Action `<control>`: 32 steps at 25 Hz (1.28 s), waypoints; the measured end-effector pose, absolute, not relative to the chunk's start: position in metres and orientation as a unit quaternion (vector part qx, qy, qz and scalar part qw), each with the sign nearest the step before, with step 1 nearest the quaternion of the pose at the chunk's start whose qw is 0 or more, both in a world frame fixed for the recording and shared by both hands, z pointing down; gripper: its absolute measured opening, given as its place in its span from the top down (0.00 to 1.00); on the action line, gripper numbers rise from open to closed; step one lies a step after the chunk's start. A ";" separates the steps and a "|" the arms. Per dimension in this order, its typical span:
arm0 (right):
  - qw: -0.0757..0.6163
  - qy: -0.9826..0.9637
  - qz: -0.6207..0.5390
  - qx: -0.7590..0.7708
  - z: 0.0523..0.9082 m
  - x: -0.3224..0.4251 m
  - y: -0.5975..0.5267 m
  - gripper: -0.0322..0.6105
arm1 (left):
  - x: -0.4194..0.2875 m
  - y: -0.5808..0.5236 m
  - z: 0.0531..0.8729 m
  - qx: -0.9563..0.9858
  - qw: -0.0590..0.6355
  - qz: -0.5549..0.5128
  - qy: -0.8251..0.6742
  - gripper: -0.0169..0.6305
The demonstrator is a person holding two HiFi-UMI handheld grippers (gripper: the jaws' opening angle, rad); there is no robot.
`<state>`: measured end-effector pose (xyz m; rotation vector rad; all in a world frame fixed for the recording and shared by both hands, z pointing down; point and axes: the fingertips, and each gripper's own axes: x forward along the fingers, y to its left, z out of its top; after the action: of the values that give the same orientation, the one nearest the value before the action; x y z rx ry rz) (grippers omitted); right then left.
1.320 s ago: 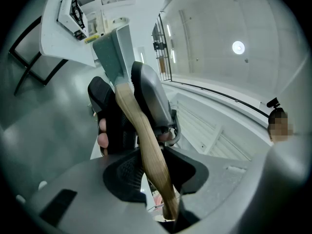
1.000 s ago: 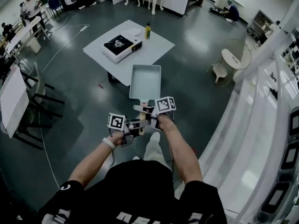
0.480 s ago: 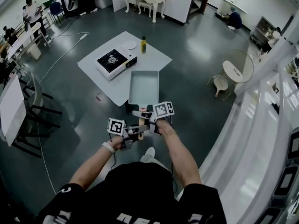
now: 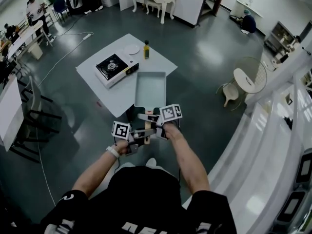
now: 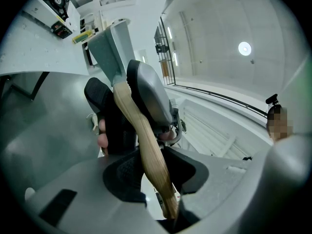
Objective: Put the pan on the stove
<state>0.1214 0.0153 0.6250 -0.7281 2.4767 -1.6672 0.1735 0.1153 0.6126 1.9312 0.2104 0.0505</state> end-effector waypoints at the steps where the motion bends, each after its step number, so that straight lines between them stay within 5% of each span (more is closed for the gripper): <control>1: 0.034 0.807 -0.542 -0.235 0.625 0.124 0.012 0.67 | 0.177 0.112 0.612 0.822 0.561 0.019 0.091 0.81; 32: 0.008 0.808 -0.553 -0.204 0.648 0.114 -0.079 0.66 | 0.175 0.018 0.628 0.812 0.580 0.010 0.060 0.81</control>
<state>0.1142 -0.0788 0.6479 -0.6380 2.5249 -1.7296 0.1752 0.0183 0.6280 1.8987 0.1404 0.0230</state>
